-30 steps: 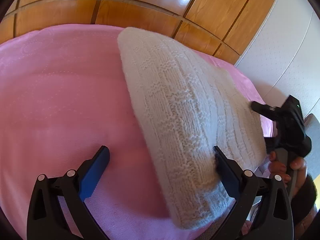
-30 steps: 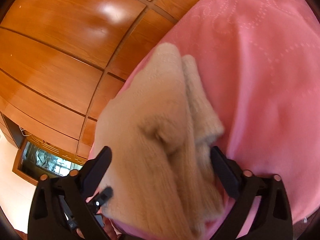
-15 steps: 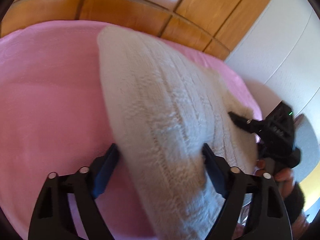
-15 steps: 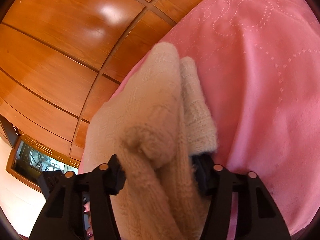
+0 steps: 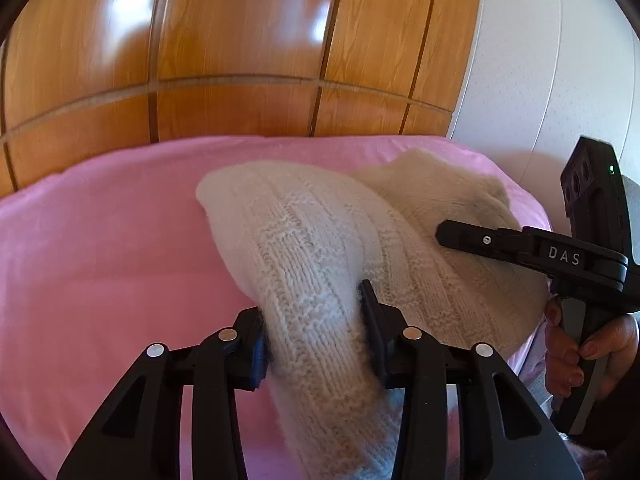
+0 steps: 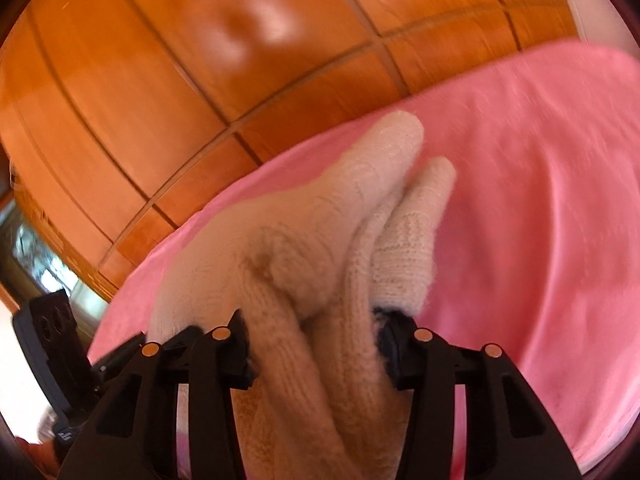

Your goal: Fold small clothes

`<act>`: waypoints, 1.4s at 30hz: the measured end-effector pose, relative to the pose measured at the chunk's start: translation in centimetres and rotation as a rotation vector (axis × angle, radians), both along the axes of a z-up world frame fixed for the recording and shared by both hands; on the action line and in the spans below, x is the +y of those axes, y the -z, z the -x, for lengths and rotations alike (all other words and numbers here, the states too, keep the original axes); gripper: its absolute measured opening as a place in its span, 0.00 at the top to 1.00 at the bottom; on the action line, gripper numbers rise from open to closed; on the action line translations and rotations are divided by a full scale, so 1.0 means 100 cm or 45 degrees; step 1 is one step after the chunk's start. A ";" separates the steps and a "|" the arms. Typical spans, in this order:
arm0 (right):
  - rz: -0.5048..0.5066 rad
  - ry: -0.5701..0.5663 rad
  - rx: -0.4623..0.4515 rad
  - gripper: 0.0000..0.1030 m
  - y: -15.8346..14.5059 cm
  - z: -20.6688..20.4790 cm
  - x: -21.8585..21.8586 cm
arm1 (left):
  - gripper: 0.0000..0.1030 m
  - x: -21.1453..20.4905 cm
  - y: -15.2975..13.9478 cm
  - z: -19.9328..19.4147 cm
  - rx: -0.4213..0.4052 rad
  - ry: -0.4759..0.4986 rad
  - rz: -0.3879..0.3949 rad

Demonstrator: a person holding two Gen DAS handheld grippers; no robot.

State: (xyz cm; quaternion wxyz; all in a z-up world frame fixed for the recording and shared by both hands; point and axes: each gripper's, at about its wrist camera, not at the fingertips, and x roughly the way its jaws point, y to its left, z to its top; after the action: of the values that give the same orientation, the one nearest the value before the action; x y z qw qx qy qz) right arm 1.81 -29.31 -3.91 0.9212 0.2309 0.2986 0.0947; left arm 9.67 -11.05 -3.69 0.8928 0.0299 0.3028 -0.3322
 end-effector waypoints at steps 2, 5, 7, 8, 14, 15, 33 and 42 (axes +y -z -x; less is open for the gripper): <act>0.034 -0.010 -0.033 0.57 -0.006 -0.004 0.010 | 0.66 0.002 -0.003 -0.002 -0.032 -0.008 0.004; 0.040 -0.022 -0.079 0.58 -0.014 -0.009 0.020 | 0.68 0.006 -0.012 -0.006 -0.096 -0.027 0.012; 0.048 -0.030 -0.110 0.59 -0.020 -0.013 0.024 | 0.69 0.011 -0.019 -0.009 -0.134 -0.041 0.020; 0.055 -0.033 -0.123 0.59 -0.023 -0.017 0.028 | 0.70 0.013 -0.023 -0.011 -0.157 -0.051 0.029; 0.112 -0.075 -0.215 0.61 -0.042 -0.048 0.048 | 0.71 0.019 -0.046 -0.023 -0.341 -0.098 0.019; 0.126 -0.081 -0.225 0.61 -0.044 -0.055 0.051 | 0.71 0.018 -0.048 -0.028 -0.365 -0.106 0.009; 0.396 -0.152 -0.325 0.88 -0.046 -0.192 0.087 | 0.71 0.001 -0.023 -0.132 -0.427 -0.332 -0.250; 0.051 -0.006 -0.081 0.10 0.004 -0.147 0.019 | 0.23 0.059 0.006 -0.099 -0.178 -0.383 -0.084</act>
State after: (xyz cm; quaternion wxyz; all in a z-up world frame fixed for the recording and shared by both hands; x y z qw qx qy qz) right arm 16.47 -27.42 -4.26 0.9345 0.2085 0.2714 0.0980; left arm 19.61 -5.13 -4.27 0.9499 0.0364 0.2517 -0.1817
